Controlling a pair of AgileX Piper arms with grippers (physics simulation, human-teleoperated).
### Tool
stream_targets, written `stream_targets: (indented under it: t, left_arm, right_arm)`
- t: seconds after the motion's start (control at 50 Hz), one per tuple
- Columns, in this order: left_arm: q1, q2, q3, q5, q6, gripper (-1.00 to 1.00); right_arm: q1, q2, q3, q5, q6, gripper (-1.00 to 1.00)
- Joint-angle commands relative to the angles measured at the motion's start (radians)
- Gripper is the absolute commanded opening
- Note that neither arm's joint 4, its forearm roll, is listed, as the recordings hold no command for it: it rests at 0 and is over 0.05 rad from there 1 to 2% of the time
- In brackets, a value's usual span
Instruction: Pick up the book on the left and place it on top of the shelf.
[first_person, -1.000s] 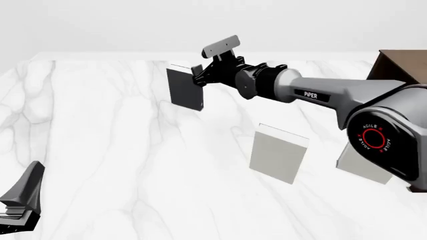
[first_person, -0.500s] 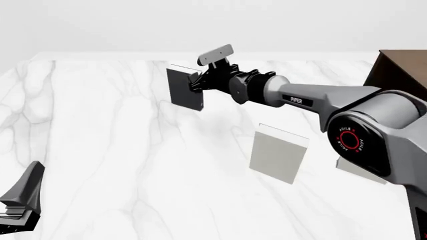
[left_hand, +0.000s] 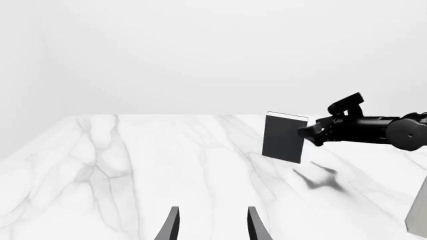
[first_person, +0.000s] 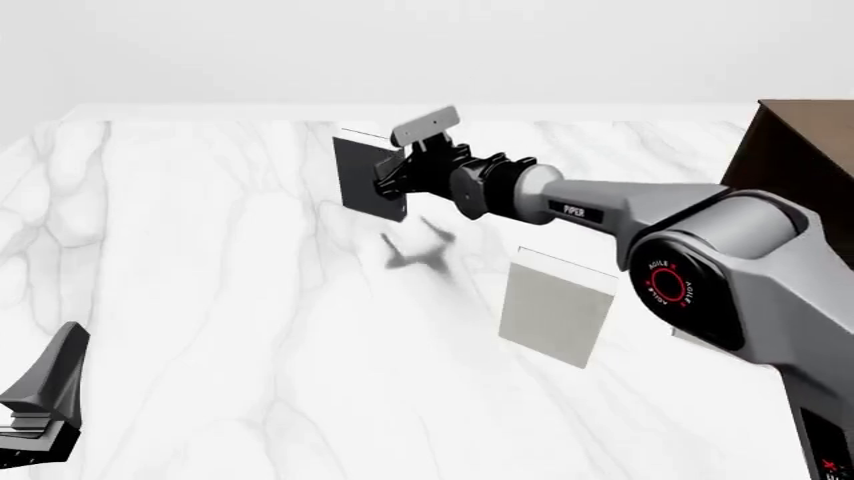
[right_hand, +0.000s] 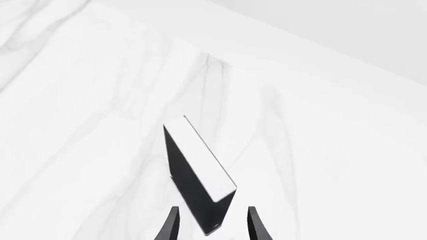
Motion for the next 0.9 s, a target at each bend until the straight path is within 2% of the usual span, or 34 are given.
stream_targets:
  t: [0.02, 0.9]
  left_arm:
    - [0.000, 0.000, 0.000, 0.000, 0.000, 1.00]
    - [0.000, 0.000, 0.000, 0.000, 0.000, 1.00]
  right_arm:
    - [-0.003, 0.037, -0.037, 0.017, -0.001, 1.00]
    - [-0.001, 0.180, -0.216, 0.096, 0.000, 1.00]
